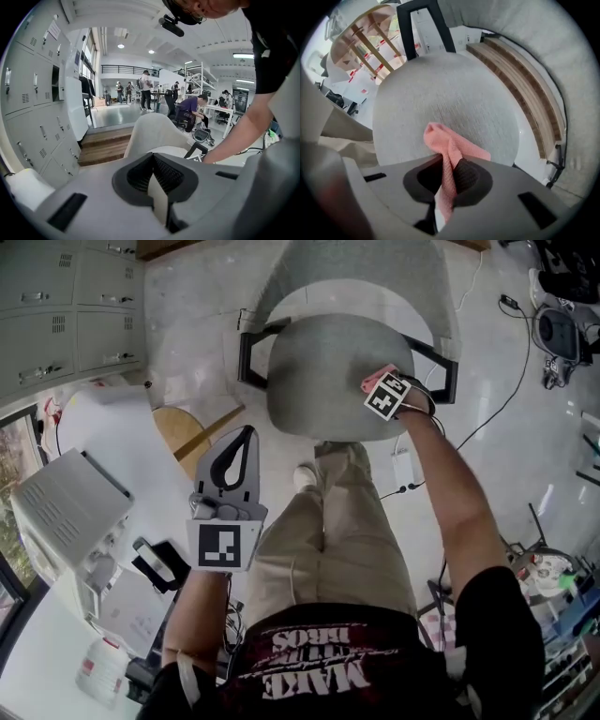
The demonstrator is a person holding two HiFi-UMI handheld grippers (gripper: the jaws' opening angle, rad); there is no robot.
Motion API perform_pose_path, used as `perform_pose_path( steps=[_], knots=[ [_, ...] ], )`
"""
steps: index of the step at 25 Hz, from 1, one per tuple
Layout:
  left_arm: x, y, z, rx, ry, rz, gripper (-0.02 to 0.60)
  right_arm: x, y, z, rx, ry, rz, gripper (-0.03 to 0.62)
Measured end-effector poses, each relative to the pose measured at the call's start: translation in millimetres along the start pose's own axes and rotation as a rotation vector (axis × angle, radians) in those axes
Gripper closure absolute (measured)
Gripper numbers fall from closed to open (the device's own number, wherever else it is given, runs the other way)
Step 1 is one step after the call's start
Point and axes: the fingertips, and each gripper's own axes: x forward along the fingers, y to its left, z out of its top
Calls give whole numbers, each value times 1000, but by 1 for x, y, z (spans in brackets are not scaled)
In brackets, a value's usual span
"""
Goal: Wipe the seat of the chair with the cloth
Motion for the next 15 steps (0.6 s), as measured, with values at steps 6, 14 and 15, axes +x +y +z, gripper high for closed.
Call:
perform_pose_path(
  steps=[6, 14, 15],
  knots=[
    [-7, 0, -4, 11, 15, -6, 575, -34, 101, 124, -114, -276, 130, 563],
    [-23, 4, -15, 6, 44, 7, 577, 10, 191, 160, -225, -228, 170, 563],
    [-25, 8, -15, 8, 47, 15, 575, 10, 187, 156, -201, -235, 174, 563]
  ],
)
